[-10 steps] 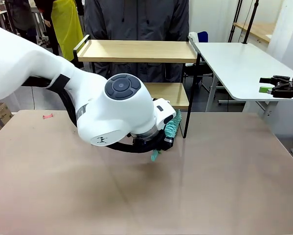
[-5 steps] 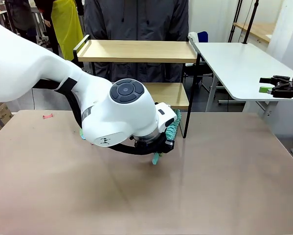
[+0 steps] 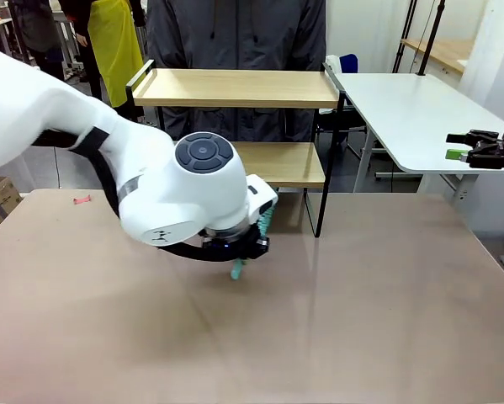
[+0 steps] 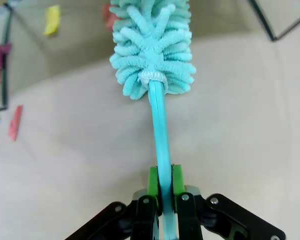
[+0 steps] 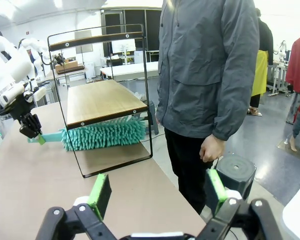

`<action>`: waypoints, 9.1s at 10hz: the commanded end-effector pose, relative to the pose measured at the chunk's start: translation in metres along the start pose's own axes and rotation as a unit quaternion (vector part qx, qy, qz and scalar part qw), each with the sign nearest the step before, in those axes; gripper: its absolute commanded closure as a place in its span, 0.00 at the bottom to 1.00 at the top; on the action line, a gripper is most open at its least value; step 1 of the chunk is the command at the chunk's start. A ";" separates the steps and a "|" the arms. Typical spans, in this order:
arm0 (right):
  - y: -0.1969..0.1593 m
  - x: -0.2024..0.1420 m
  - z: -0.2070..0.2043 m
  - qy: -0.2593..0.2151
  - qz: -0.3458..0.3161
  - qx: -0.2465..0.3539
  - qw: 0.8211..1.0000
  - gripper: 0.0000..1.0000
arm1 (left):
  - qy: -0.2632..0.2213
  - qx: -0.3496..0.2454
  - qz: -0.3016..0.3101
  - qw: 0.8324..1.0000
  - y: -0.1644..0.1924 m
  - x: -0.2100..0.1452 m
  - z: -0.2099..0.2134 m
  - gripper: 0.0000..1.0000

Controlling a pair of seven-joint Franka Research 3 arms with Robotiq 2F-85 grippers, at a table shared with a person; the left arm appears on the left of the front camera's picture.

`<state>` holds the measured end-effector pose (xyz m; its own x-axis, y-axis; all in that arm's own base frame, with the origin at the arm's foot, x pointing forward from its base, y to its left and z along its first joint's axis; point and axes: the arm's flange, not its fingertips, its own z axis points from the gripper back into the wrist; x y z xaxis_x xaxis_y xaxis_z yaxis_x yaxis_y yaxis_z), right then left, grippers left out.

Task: Clean the shelf.
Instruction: Clean the specific section of the Shelf indicated by the human with the Duster, then hand the Duster back to the human.

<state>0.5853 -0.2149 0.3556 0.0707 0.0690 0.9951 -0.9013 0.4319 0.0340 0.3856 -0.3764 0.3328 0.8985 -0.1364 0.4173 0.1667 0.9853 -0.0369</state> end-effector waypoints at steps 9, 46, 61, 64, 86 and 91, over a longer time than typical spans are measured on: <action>0.001 0.002 -0.002 -0.001 0.002 0.001 1.000 0.00 | -0.016 0.183 0.034 0.982 0.090 -0.011 0.056 0.87; 0.001 0.002 -0.002 -0.001 0.002 0.001 1.000 0.00 | 0.181 -0.150 -0.356 0.904 0.197 -0.026 0.334 0.87; 0.213 0.114 -0.096 -0.047 -0.126 0.245 0.960 0.00 | -0.029 -0.302 -0.489 0.818 0.156 0.004 0.219 0.87; 0.214 0.107 -0.096 -0.040 -0.118 0.253 0.959 0.00 | -0.052 -0.299 -0.523 0.797 0.157 -0.001 0.213 0.87; 0.274 -0.003 -0.185 -0.029 -0.060 0.225 0.972 0.00 | -0.028 -0.286 -0.493 0.821 0.156 0.009 0.217 0.87; 0.287 -0.004 -0.216 -0.031 -0.061 0.247 0.967 0.00 | -0.028 -0.286 -0.493 0.821 0.156 0.009 0.217 0.87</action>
<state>0.4154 0.0957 0.3420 0.2122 -0.0007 0.9772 -0.9753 -0.0630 0.2117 0.3319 -0.2007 0.5238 0.1850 -0.8239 0.5357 0.9817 0.1802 -0.0618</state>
